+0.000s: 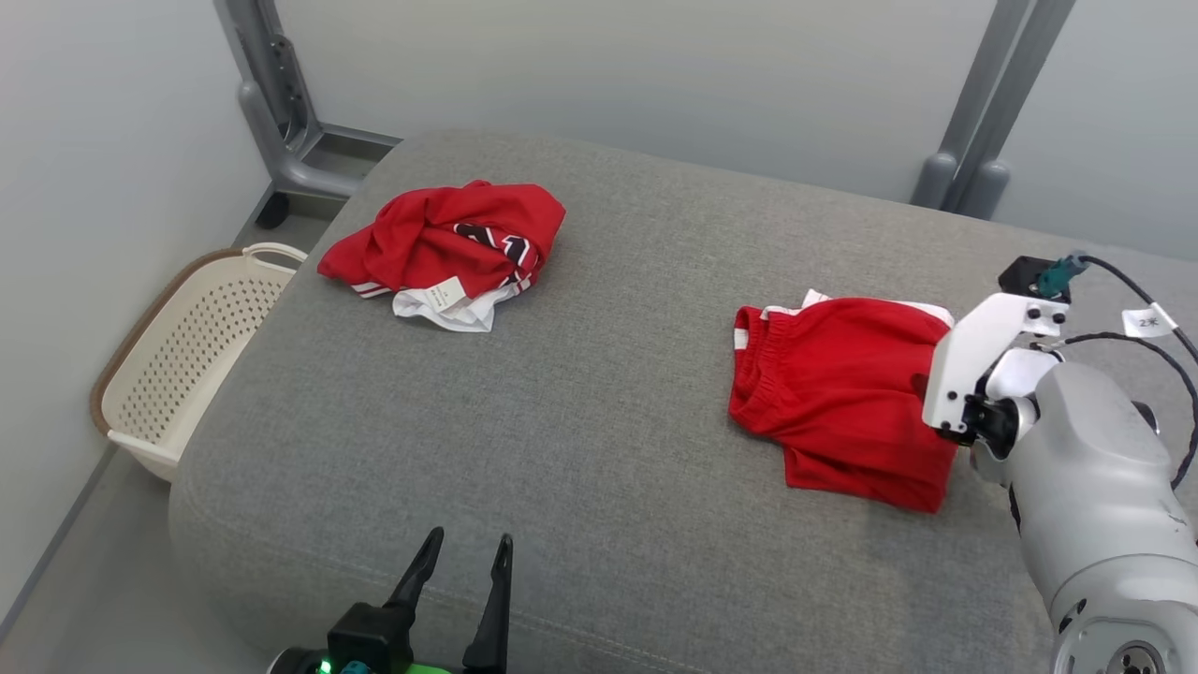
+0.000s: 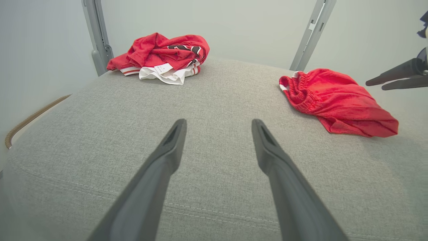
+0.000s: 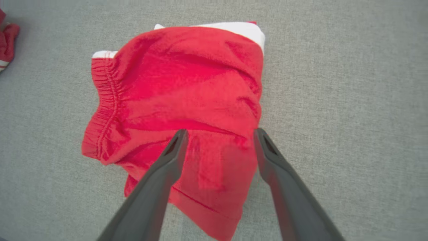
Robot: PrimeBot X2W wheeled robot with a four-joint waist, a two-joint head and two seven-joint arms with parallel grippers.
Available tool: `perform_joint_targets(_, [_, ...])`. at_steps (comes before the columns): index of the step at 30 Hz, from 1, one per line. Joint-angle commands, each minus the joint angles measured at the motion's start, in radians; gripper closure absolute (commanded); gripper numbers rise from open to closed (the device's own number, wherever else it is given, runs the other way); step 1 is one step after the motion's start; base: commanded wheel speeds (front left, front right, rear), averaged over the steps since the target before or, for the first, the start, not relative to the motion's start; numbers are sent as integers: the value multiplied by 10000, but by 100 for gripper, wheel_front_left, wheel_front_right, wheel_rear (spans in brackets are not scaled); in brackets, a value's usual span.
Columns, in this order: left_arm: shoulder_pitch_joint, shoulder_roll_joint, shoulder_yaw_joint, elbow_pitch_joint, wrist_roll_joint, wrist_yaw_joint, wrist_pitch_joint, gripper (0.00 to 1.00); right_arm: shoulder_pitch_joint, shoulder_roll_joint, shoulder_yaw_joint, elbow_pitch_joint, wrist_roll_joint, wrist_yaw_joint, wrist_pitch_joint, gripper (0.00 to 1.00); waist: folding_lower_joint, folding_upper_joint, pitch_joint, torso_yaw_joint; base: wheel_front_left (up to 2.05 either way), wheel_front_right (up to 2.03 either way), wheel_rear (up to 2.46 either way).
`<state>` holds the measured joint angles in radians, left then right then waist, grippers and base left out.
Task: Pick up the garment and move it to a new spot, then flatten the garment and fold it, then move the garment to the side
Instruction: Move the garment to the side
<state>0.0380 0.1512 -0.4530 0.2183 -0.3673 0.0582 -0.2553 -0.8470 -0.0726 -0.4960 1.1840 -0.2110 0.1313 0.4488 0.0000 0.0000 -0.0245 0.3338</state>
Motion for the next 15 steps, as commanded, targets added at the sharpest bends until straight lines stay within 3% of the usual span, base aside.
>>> perform_joint_targets(1, [82,76,-2,-52,-15,51,37,0,281,37,-410,-336,-337,-12,246,0,0,0,-66,-226,0,0,0])
perform_joint_targets(7, [-127,81,-65,-93,-36,-12,39,0,491,205,-1932,-1544,-1277,-11,983,0,0,0,194,-232,0,0,0])
perform_joint_targets(15, [-363,-1,-171,-27,-44,-45,21,0,-46,200,-3189,-947,-1557,-11,870,0,0,0,594,62,0,0,0])
